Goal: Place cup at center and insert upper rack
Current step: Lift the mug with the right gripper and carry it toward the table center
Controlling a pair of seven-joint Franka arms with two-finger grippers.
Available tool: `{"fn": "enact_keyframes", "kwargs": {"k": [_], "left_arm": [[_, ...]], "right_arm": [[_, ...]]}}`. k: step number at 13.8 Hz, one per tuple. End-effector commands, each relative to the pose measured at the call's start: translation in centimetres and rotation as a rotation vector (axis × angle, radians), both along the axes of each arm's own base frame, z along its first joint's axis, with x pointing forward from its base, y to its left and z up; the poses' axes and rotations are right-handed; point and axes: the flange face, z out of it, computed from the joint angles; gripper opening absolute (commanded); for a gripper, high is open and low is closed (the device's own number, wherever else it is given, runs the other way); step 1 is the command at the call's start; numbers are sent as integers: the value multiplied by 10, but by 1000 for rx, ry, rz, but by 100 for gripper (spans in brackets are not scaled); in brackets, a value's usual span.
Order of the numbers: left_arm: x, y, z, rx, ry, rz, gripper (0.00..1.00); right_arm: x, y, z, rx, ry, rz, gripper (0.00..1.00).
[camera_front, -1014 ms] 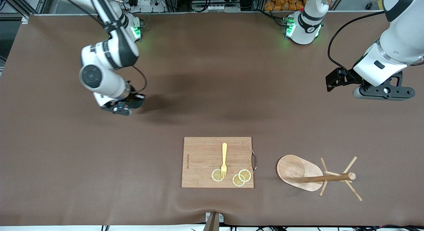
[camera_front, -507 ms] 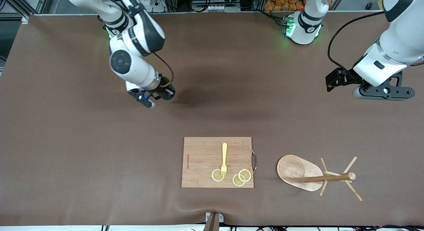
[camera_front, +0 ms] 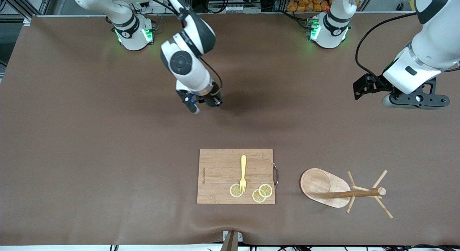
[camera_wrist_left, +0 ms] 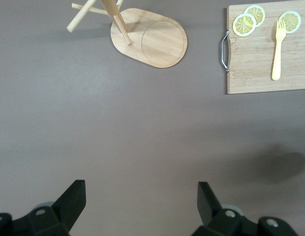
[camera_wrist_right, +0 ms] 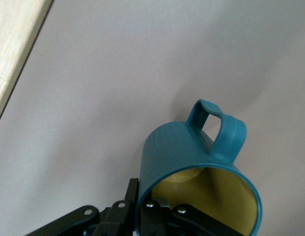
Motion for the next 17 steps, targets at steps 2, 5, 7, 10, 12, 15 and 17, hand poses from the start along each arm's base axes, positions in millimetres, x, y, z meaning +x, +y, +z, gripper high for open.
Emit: {"fn": "enact_keyframes", "kwargs": {"k": [2,5,7,10,12,15,17], "left_arm": [[-3,0,1,3,-8,8,100],[-2,0,1,3,-7,8,100],[-2,0,1,3,-7,8,100],[-2,0,0,4,-4,8,100],[-2,0,-1,4,-2,8,100],[-2,0,-1,4,-2,8,100],[-2,0,0,4,-4,8,100]], "right_arm": [[4,46,-14,-5,8,-71,0],[4,76,-18,16,-37,-30,0],[-2,96,-26,4,-55,-4,0],[-1,103,-40,-27,-43,-103,0],[-2,104,-46,-32,-44,-103,0],[-7,110,-54,-27,-56,-96,0],[-9,113,-55,-17,-62,-99,0]]}}
